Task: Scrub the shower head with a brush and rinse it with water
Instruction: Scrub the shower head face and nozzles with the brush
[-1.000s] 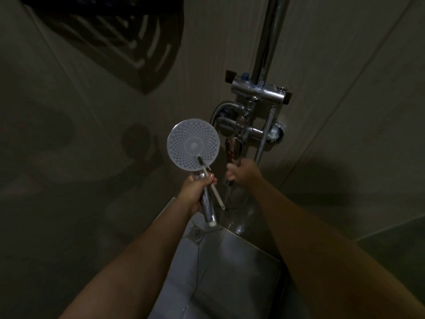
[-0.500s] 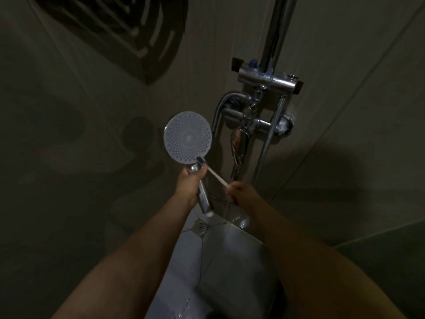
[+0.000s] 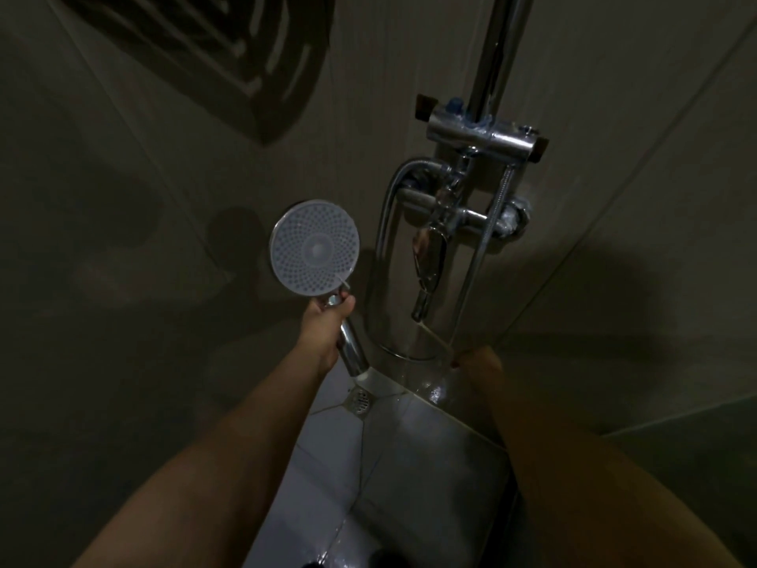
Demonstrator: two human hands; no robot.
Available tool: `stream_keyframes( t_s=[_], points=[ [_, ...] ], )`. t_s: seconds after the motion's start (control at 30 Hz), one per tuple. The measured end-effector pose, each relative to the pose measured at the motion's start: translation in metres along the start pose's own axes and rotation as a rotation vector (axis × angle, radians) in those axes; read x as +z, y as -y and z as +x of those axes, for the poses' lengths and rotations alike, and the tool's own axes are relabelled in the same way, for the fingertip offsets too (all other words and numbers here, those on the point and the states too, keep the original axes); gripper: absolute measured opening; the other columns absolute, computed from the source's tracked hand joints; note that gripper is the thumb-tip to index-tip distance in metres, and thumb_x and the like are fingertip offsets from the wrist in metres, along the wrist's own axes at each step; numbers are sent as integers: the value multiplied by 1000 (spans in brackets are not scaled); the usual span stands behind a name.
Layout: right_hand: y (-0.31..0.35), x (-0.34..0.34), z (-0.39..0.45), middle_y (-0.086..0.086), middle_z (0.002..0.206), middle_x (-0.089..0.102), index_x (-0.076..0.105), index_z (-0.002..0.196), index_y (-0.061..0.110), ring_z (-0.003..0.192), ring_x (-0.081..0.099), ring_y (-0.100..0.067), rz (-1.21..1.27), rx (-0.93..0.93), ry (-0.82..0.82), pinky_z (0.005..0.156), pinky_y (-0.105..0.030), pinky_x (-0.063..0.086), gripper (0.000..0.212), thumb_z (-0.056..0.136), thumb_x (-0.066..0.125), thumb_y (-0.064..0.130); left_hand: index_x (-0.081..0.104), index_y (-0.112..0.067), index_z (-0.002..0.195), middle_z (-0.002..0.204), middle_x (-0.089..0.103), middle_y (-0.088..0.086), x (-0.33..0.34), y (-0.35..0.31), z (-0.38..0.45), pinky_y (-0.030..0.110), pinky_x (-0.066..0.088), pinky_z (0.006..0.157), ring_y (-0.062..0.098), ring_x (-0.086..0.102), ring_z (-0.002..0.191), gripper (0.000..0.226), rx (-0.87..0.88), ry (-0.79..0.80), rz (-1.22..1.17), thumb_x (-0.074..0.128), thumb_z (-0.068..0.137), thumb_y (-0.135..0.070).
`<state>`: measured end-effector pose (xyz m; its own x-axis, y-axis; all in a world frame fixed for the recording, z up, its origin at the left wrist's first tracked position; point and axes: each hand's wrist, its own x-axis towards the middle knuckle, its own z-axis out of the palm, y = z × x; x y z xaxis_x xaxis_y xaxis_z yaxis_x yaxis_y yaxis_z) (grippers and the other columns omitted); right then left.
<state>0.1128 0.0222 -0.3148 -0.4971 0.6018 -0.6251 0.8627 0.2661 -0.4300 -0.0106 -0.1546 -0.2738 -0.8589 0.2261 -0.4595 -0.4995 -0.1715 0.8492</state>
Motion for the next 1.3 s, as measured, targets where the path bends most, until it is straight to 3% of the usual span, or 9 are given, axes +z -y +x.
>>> stream_keyframes(
  t_s=[0.1,0.27,0.47,0.57,0.7,0.9,1.17,1.23,1.3],
  points=[
    [1,2,2,-19,124,59,58,119,-3,116,56,-29,-65,-5,2,91,-32,45,31,96,47,14,54,-13,103,88,57,-3,-2,0,-3,22,45,70,10,55,82,20,1,6,16,54,89,2],
    [-2,1,-6,-21,131,54,53,126,-6,123,50,-34,42,-18,32,97,-34,42,36,94,46,10,53,-8,118,91,59,-2,-5,-1,-2,27,47,75,19,54,101,31,-26,2,6,56,88,1],
    [6,-8,-16,-18,134,54,55,124,-4,126,50,-29,-129,14,-35,103,-32,40,34,97,46,13,54,-7,117,89,59,-2,-4,-2,-8,25,47,71,14,57,86,31,-19,2,3,56,88,2],
    [11,-11,-20,-20,136,51,52,127,-4,129,47,-30,-201,9,-21,104,-32,38,36,98,43,15,57,-15,94,90,60,0,-5,-3,-9,33,48,88,20,57,98,19,-13,8,-17,55,88,3],
    [37,-7,-27,-19,133,53,51,128,-2,123,51,-30,-257,-114,76,100,-34,41,37,98,42,18,56,-14,102,108,61,11,-9,-10,-11,44,43,102,28,57,109,19,-13,42,-32,54,90,-1],
    [97,-12,-44,-21,103,63,61,110,-4,94,59,-29,-93,-387,0,73,-25,40,33,98,44,21,56,-16,84,63,64,-2,-7,-25,-17,32,51,71,15,58,69,17,-47,87,-149,50,92,-2],
    [113,-28,-40,-22,113,65,67,103,1,109,61,-34,26,-327,31,87,-32,49,24,93,49,13,54,-16,85,70,63,1,-10,-41,-25,28,51,64,12,60,66,16,-64,116,-157,50,92,-3],
    [112,-32,-37,-18,88,70,67,74,11,87,68,-29,62,-317,90,71,-28,53,30,94,46,10,54,-16,82,64,64,-2,-12,-45,-25,27,52,56,7,62,55,16,-59,110,-139,50,92,-4],
    [110,-33,-35,-12,53,61,60,58,12,44,64,-18,272,-305,213,39,-19,45,49,98,34,3,54,-16,81,67,62,-1,-13,-50,-27,30,50,60,8,61,57,16,-55,101,-122,51,92,-5]
  ],
)
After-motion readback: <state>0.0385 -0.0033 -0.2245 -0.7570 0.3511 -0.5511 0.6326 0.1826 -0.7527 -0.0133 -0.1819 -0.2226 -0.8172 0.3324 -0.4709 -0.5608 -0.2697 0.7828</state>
